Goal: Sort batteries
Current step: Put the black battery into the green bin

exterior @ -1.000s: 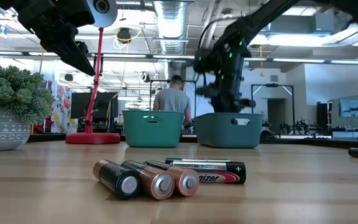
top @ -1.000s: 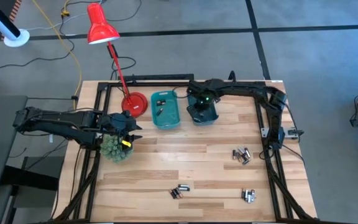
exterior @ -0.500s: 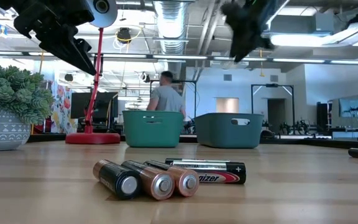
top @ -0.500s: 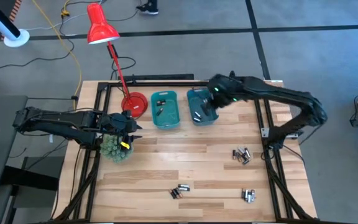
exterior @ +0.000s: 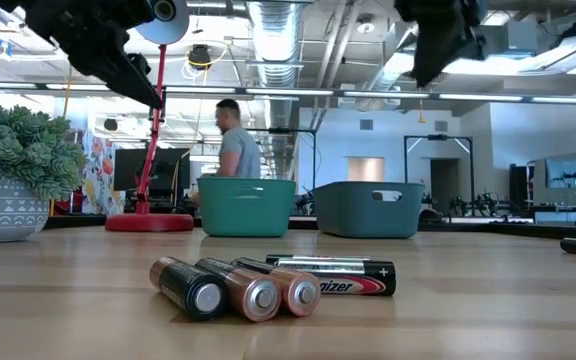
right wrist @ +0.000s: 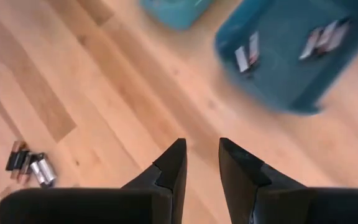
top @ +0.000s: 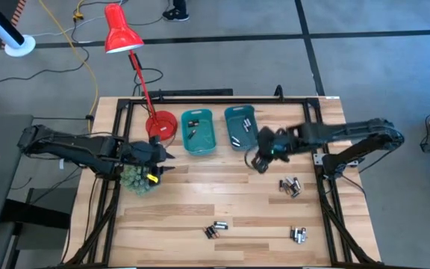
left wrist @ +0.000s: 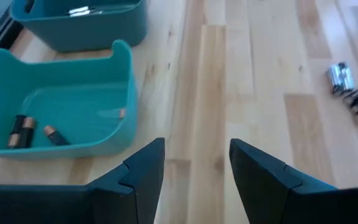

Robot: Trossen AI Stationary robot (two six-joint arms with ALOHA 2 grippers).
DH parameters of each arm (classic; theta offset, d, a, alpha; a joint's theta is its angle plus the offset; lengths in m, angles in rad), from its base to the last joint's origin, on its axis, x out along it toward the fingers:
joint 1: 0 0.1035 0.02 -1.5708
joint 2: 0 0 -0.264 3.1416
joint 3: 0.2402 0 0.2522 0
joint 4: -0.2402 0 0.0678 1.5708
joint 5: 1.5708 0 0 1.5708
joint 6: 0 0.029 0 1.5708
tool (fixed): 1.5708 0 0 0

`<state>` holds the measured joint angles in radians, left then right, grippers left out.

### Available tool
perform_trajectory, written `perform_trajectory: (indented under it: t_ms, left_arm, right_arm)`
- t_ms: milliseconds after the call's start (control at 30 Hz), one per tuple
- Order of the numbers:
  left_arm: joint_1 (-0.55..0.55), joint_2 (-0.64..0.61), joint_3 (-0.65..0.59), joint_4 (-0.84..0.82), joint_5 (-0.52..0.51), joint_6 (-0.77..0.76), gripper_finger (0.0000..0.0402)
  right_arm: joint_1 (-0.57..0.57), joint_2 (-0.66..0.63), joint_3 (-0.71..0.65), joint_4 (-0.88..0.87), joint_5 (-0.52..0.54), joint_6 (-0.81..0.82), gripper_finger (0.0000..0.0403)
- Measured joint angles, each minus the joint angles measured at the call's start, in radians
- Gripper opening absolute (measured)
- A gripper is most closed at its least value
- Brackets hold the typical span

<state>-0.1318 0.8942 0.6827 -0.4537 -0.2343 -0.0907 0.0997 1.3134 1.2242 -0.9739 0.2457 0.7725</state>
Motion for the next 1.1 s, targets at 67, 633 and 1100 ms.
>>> perform_trajectory:
  t_ms: [67,633,1100]
  left_arm:
    - [-0.050,0.045,0.024,0.002,-0.037,-0.031,0.0178]
    - [-0.357,0.610,0.394,-0.009,-0.058,-0.058,0.0178]
    - [-0.460,0.928,0.634,0.000,0.072,0.095,0.0178]
  right_arm:
    - [0.045,-0.027,-0.108,0.096,-0.007,0.060,0.0108]
    - [0.508,-0.164,-0.462,0.361,-0.010,0.432,0.0108]
    - [0.542,-0.162,-0.461,0.390,0.022,0.425,0.0108]
